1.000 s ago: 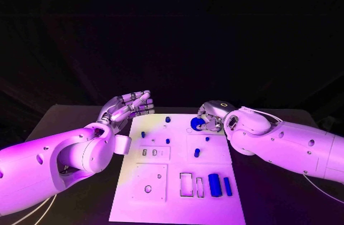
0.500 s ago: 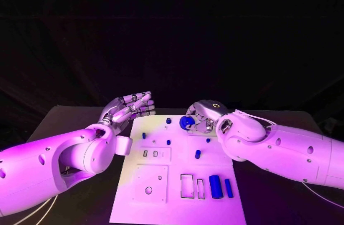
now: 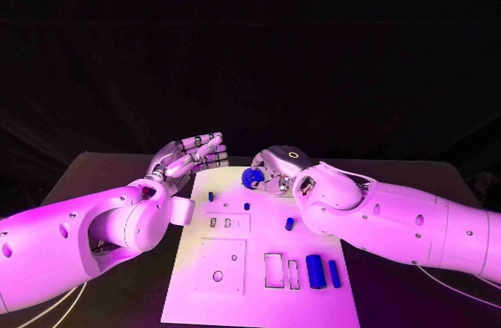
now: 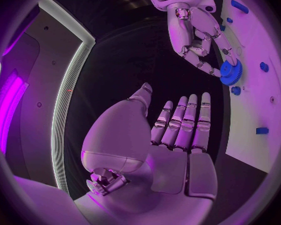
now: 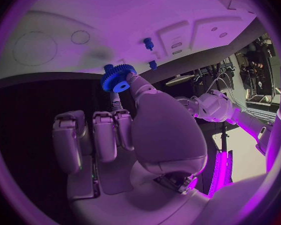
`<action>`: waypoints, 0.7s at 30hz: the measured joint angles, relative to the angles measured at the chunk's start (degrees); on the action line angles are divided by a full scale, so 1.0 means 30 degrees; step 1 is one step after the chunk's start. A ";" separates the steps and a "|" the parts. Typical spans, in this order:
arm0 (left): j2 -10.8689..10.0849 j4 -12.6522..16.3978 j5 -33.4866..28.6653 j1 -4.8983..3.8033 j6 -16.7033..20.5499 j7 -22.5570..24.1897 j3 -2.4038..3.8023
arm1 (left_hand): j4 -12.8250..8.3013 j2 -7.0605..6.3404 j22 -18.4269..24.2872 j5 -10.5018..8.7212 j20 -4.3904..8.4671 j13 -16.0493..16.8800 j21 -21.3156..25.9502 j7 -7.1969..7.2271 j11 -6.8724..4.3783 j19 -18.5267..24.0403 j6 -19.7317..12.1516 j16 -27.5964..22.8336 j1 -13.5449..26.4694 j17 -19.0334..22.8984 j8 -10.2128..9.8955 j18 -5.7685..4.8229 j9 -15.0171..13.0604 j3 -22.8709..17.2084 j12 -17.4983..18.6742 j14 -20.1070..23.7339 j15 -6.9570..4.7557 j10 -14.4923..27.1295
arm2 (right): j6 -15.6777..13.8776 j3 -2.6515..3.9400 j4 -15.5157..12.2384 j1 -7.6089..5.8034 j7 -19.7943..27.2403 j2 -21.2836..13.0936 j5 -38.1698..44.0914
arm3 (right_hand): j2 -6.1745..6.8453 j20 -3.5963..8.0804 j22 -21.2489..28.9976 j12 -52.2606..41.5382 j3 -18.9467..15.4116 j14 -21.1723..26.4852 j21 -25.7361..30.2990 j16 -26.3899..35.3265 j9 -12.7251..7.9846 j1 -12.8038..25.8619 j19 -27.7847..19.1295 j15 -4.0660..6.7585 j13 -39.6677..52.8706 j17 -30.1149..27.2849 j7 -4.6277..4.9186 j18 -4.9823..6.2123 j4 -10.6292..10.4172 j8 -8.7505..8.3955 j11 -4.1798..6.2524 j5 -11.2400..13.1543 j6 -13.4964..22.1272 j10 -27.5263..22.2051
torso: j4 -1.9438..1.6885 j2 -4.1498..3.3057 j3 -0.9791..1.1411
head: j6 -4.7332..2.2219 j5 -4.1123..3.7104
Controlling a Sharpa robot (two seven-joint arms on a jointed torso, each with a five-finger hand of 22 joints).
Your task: Assemble the parts on the task board
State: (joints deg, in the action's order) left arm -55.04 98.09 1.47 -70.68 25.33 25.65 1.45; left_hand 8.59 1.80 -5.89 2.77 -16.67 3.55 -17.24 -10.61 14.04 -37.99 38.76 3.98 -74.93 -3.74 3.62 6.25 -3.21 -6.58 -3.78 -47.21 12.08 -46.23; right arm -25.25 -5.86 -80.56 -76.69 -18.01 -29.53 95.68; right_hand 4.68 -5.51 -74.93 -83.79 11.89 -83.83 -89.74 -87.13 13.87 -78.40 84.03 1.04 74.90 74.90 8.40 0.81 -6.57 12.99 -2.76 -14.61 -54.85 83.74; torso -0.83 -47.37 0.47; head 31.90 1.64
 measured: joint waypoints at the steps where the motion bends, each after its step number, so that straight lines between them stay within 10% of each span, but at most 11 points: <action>1: 0.0007 0.0001 -0.0001 0.0000 0.0000 0.0000 0.0000 | 0.0000 0.0000 0.0000 0.0000 0.0000 0.0000 0.0000 0.0000 0.0000 0.0000 0.0000 0.0000 0.0000 0.0000 0.0000 -0.0002 0.0000 0.0000 0.0000 0.0000 0.0000 0.0000 | -0.0010 -0.0009 0.0142 0.0080 0.0000 0.0198 0.0030 | 0.0000 0.0000 0.0000 0.0000 0.0000 0.0000 0.0000 0.0000 0.0000 0.0000 0.0000 0.0000 0.0000 0.0001 -0.0001 0.0000 0.0000 -0.0003 0.0000 0.0001 0.0000 0.0000 | -0.0002 0.0000 0.0000 | 0.0004 0.0002; 21: 0.0104 -0.0020 -0.0012 -0.0001 -0.0006 -0.0001 0.0001 | 0.0000 0.0000 0.0018 0.0000 -0.0002 0.0001 0.0000 0.0000 -0.0001 0.0139 0.0002 0.0000 0.0000 0.0000 -0.0065 0.0001 -0.0003 0.0000 0.0000 0.0064 0.0064 0.0135 | -0.0041 -0.0037 0.2001 0.0842 0.0002 0.1679 0.0324 | 0.0010 -0.0001 0.0005 0.0001 0.0048 0.0000 0.0000 0.0000 -0.0059 0.0006 0.0000 -0.0001 0.0015 0.0015 -0.0008 0.0000 -0.0052 0.0030 0.0000 0.0073 0.0007 -0.0001 | 0.0009 0.0009 0.0027 | 0.0101 0.0145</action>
State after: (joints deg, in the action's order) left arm -54.73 98.03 1.43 -70.68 25.31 25.65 1.45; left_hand 8.59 1.80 -5.84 2.77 -16.68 3.55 -17.24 -10.61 14.04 -37.58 38.77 3.98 -74.93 -3.74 3.42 6.25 -3.22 -6.58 -3.78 -47.02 12.27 -45.82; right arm -25.38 -5.97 -74.55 -74.16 -18.00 -24.49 96.65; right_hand 4.71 -5.52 -74.91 -83.79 12.04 -83.83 -89.74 -87.13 13.69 -78.38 84.03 1.04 74.95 74.95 8.38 0.81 -6.73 13.08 -2.76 -14.40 -54.83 83.74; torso -0.80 -47.34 0.55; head 32.21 2.07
